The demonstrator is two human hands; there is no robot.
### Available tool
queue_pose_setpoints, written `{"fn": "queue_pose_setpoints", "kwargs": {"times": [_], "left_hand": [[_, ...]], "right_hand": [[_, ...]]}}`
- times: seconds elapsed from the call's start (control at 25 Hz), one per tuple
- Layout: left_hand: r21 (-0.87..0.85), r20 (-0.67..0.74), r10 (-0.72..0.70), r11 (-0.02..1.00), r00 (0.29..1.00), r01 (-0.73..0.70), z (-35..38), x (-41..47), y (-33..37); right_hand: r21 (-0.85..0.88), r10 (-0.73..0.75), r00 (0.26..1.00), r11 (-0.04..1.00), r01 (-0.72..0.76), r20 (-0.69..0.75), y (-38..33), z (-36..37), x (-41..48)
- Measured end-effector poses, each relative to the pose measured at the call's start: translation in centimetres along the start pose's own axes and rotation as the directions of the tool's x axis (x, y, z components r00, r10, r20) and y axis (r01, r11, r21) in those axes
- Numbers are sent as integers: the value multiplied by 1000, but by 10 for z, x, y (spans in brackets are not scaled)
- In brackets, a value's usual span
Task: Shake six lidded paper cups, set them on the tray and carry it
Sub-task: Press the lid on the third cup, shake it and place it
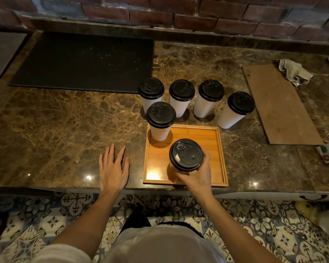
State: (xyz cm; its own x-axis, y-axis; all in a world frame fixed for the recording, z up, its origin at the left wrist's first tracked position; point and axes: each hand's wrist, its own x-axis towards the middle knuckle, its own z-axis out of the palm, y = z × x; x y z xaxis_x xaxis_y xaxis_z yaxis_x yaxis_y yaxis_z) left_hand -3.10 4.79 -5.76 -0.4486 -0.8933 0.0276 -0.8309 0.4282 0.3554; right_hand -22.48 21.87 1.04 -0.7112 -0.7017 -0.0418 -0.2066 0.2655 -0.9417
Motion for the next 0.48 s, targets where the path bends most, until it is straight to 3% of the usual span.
{"fn": "queue_pose_setpoints", "kwargs": {"times": [0.48], "left_hand": [[11, 28, -14, 1000, 999, 14, -7, 0, 5]], "right_hand": [[-26, -8, 991, 1000, 12, 135, -20, 55, -6]]}}
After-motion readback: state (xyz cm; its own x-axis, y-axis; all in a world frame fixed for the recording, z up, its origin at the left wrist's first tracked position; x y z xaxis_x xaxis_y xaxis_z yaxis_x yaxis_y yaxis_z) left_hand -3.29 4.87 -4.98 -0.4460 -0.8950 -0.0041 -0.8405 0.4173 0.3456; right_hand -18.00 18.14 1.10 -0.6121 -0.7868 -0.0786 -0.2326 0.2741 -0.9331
